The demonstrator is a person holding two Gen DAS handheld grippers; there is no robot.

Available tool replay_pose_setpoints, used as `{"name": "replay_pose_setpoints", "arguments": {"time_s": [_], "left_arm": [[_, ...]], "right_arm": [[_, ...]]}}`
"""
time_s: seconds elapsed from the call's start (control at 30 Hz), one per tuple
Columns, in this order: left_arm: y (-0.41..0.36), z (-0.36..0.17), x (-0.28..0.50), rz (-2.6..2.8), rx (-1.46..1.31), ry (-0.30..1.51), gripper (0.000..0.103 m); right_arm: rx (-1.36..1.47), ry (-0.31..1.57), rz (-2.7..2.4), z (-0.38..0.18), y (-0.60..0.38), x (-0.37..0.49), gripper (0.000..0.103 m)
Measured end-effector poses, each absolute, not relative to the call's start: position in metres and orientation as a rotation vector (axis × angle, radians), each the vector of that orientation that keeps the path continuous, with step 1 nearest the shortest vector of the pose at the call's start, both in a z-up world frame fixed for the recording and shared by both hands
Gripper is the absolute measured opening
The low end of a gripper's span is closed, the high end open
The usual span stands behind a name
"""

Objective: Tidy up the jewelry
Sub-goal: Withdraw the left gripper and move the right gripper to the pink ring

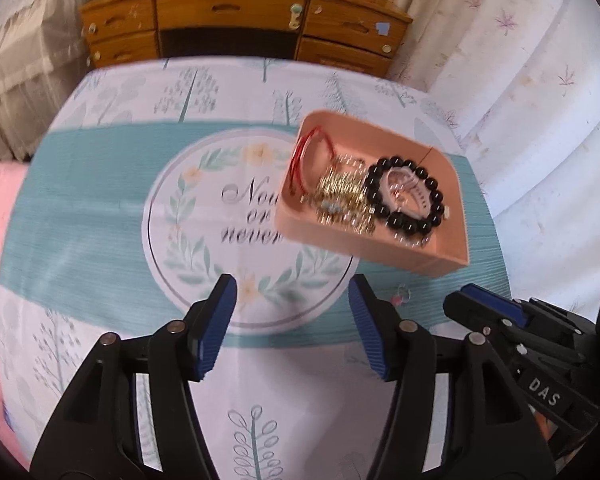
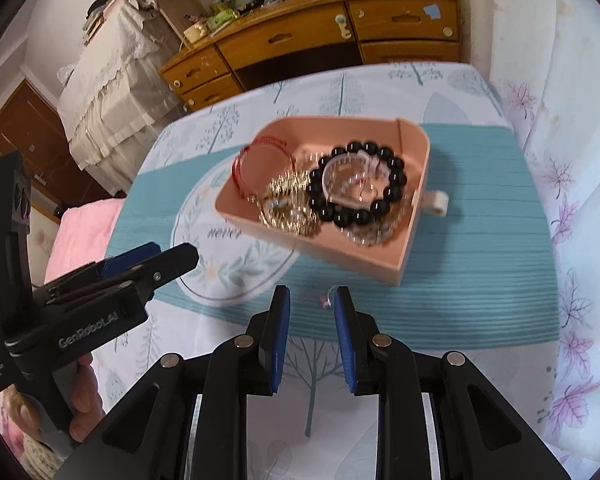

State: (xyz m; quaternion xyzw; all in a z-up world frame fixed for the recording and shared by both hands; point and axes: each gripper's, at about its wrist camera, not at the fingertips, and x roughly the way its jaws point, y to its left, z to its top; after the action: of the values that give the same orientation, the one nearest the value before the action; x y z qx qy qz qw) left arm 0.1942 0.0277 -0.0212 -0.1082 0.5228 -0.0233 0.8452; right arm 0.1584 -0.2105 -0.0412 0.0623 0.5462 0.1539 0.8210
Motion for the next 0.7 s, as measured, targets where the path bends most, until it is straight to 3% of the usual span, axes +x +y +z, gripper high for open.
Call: {"name": "replay_pose_setpoints", "arguments": {"time_s": [0.33, 0.7], "left_arm": [[0.034, -0.065, 0.184, 0.007, -0.260, 1.195, 0.057], [0.040, -0.071, 0.187, -0.001, -0.286, 1.214, 0.057]], "right_arm": [[0.116, 1.249, 0.312, -0.089, -0.202, 0.178, 0.023], [0.082, 1.269, 0.317, -0.105, -0.186, 0.193, 0.023]]}}
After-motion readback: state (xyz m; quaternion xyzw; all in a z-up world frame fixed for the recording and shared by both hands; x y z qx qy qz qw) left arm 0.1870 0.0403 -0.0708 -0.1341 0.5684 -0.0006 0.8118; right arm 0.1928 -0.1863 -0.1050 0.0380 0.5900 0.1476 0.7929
